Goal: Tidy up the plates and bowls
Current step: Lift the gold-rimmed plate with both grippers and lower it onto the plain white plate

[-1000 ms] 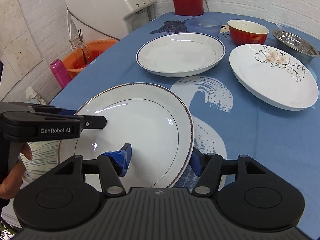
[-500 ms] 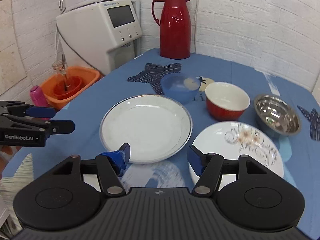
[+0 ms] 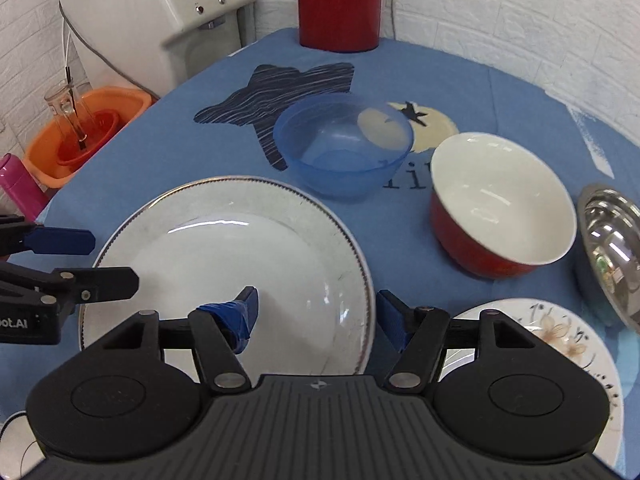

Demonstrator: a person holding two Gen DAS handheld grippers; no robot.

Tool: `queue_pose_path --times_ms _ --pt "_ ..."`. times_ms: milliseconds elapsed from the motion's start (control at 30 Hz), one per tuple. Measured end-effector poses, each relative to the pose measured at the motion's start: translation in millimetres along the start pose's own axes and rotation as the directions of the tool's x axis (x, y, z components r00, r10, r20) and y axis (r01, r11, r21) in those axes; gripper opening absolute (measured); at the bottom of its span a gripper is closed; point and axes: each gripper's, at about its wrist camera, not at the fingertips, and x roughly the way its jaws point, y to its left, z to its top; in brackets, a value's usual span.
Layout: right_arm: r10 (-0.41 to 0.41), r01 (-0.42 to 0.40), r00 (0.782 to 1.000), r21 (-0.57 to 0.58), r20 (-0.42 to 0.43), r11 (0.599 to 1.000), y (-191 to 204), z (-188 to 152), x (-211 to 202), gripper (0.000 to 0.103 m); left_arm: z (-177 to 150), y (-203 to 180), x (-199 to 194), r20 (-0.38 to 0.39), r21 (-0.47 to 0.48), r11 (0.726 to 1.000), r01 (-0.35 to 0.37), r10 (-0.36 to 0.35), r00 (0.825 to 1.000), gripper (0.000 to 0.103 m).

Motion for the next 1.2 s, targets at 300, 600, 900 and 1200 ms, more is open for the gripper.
queue_pose_path --times_ms 300,600,900,1200 --pt "0.052 -0.051 0.998 -0.017 0.028 0.999 19.9 -17.2 -10.9 0.057 -3.6 -2.5 7.0 0.003 0.039 0.999 -0.02 0.02 1.0 0.069" --pt "0.048 -0.046 0.995 -0.02 0.083 0.999 18.5 -20.4 -7.7 0.063 -9.7 1.2 10.6 0.01 0.035 0.998 -0.044 0.044 0.999 0.066" --pt "0.051 -0.052 0.995 0.012 0.084 0.999 17.3 -33.2 -21.1 0.035 -10.5 2.9 2.4 -0.002 -0.034 0.999 -0.032 0.032 0.999 0.026" --pt "0.075 -0.087 0.989 0.094 0.124 0.992 23.4 -38.6 -54.4 0.036 -7.6 -7.5 -38.1 0.043 0.002 0.998 -0.057 0.057 0.997 0.025"
